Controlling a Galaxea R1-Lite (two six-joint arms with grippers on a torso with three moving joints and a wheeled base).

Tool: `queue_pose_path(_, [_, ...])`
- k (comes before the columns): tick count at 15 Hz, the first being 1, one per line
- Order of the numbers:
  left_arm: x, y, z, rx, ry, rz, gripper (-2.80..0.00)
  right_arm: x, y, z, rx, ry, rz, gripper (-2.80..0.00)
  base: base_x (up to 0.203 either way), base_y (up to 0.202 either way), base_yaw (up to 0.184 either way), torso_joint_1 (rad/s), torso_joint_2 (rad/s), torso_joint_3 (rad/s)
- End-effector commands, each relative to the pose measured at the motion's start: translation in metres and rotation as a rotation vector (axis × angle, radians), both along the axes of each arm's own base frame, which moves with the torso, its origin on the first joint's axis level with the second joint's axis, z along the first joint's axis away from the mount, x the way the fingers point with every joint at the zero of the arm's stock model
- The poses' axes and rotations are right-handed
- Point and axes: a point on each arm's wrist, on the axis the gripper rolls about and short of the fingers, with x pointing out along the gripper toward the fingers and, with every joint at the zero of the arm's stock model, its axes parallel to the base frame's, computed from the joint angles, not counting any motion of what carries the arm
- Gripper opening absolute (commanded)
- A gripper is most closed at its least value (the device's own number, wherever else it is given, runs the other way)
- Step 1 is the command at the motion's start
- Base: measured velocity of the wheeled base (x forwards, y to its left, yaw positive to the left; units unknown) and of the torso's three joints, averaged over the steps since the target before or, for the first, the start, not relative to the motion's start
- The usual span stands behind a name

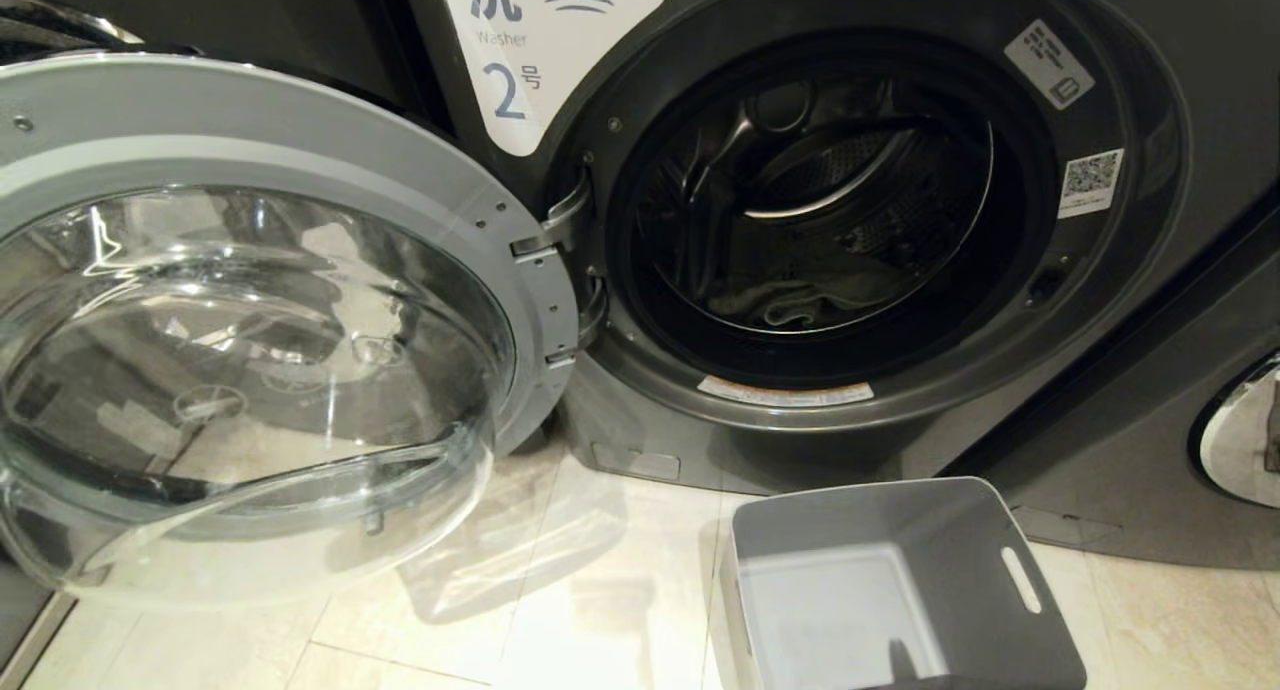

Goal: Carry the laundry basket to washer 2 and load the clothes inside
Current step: Close the washing machine door with the left hand

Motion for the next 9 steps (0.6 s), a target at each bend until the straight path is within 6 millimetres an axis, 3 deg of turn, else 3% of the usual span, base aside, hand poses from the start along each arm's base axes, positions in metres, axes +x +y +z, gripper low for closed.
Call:
queue_pose_path(1, [0.0001,0.0000,0.0001,0.000,0.001,0.000,-2.80,0.0042,0.0000,-0.0107,0.000,0.040,0.001,-2.80,0.000,0.000,0.000,0.002,0.00,0.205])
queue_pose_path(9, [0.0001,0.0000,0.0001,-0.001,0.001,0.000,-2.80,0.0042,0.0000,-0.0107,0.000,0.040,0.001,-2.80,0.000,0.000,0.000,0.001,0.00,0.201])
